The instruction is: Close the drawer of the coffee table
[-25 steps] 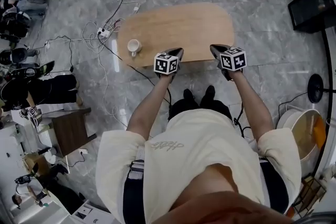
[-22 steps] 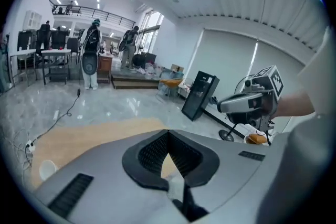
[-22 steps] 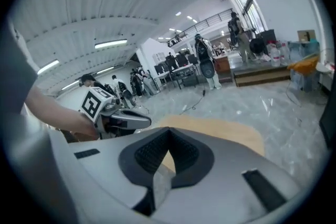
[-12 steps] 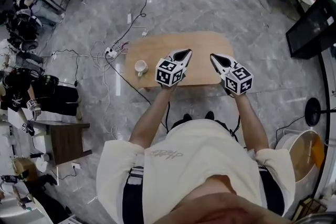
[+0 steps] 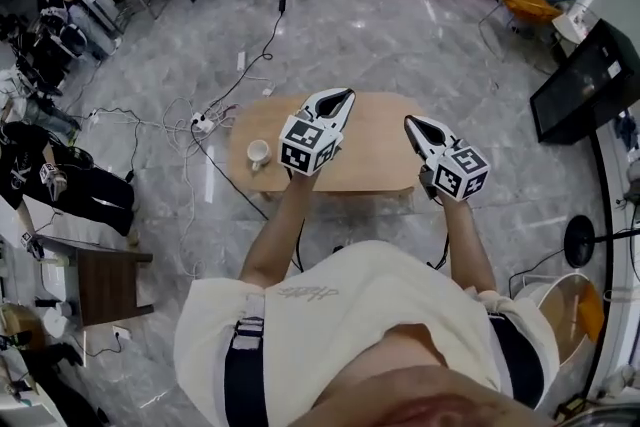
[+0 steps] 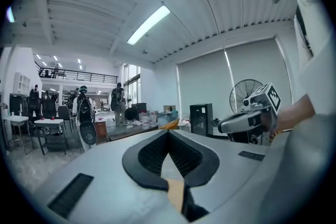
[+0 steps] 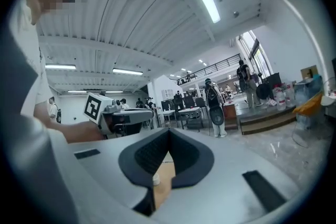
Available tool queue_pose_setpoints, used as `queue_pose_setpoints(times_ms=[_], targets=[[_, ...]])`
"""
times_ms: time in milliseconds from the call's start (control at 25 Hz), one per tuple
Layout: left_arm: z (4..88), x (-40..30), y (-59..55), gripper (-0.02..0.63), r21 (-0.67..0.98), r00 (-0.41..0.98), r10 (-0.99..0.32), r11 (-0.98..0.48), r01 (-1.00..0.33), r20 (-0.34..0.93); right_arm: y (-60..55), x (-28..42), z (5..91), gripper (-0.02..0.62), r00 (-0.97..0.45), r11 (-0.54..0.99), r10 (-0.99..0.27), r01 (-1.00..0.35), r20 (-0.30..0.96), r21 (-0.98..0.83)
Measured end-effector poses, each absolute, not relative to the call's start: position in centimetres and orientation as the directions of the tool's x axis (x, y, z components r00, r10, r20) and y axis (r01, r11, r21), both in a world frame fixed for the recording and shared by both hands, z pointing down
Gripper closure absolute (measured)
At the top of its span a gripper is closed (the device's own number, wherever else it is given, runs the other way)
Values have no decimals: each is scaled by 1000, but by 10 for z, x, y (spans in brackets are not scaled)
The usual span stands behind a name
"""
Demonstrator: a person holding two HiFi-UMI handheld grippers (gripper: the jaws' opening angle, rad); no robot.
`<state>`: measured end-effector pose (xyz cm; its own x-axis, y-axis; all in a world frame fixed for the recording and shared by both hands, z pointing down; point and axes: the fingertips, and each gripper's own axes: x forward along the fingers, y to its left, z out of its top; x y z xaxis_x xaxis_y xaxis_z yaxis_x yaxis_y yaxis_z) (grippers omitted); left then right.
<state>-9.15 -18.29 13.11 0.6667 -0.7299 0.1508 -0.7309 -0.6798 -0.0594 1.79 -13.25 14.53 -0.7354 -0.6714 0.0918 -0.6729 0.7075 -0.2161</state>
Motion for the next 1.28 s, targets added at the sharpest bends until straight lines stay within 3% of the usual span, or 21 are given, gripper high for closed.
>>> queue_pose_setpoints(times_ms=[520, 920, 1280], targets=[[77, -83, -160, 601, -86, 657, -753, -657, -749, 31, -121, 44, 90, 601, -725, 719, -689, -685, 12, -118], [101, -97, -145, 601, -63, 637, -765, -644, -763, 97, -104, 48, 98, 601, -715, 708, -699, -697, 32, -112], [85, -102, -138, 601, -89, 615, -786, -619, -781, 70, -107, 53, 91, 601, -689, 682, -725, -715, -15, -153]])
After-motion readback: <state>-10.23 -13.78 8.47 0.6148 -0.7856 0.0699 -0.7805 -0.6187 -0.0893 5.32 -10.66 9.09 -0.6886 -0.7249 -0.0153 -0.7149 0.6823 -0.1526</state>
